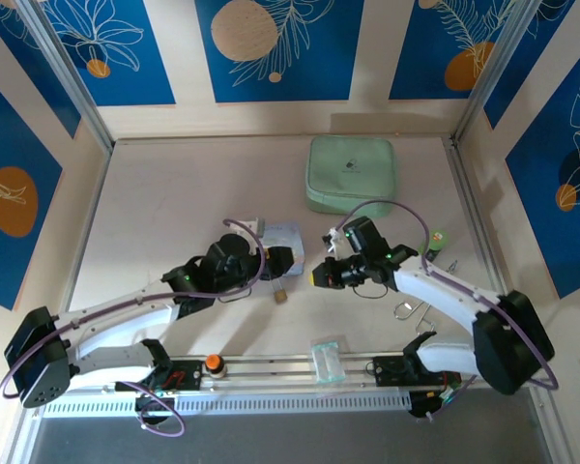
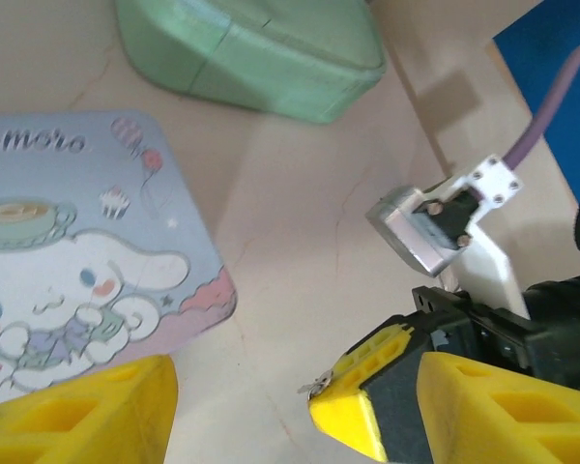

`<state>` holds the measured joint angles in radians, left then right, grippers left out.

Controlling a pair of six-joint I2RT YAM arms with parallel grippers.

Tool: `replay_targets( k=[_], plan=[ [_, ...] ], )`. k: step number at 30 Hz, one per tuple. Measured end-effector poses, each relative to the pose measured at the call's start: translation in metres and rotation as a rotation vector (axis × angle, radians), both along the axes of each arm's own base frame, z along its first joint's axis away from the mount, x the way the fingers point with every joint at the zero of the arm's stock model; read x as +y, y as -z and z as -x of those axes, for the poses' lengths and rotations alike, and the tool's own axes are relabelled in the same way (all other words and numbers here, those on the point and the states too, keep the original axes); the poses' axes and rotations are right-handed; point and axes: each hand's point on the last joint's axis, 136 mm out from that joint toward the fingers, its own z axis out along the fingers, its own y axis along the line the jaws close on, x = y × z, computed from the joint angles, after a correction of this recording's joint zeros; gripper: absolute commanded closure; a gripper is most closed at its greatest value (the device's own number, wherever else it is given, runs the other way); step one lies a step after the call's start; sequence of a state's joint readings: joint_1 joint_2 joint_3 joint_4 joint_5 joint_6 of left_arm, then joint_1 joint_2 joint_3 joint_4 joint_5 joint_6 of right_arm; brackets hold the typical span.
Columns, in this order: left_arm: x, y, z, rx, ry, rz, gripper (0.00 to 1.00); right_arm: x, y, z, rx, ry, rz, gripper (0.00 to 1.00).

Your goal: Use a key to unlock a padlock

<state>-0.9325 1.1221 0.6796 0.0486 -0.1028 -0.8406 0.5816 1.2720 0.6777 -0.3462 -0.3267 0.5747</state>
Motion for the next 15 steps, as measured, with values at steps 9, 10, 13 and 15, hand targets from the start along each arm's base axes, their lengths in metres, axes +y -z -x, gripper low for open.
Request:
replay_targets(
  k=[9,10,13,15],
  plan=[
    [0.001,0.024,0.011,0.049,-0.011,0.001,0.34,0.006,0.051,0.020,0.119,-0.089,0.231,1.00],
    [0.001,0.025,0.011,0.050,-0.015,0.004,0.34,0.006,0.056,0.024,0.130,-0.099,0.249,1.00],
    [0.001,0.025,0.010,0.048,-0.024,0.019,0.33,0.002,0.067,0.036,0.159,-0.121,0.309,0.94],
    [0.001,0.025,0.010,0.045,-0.026,0.022,0.33,-0.003,0.073,0.043,0.181,-0.126,0.355,0.87]
  ],
)
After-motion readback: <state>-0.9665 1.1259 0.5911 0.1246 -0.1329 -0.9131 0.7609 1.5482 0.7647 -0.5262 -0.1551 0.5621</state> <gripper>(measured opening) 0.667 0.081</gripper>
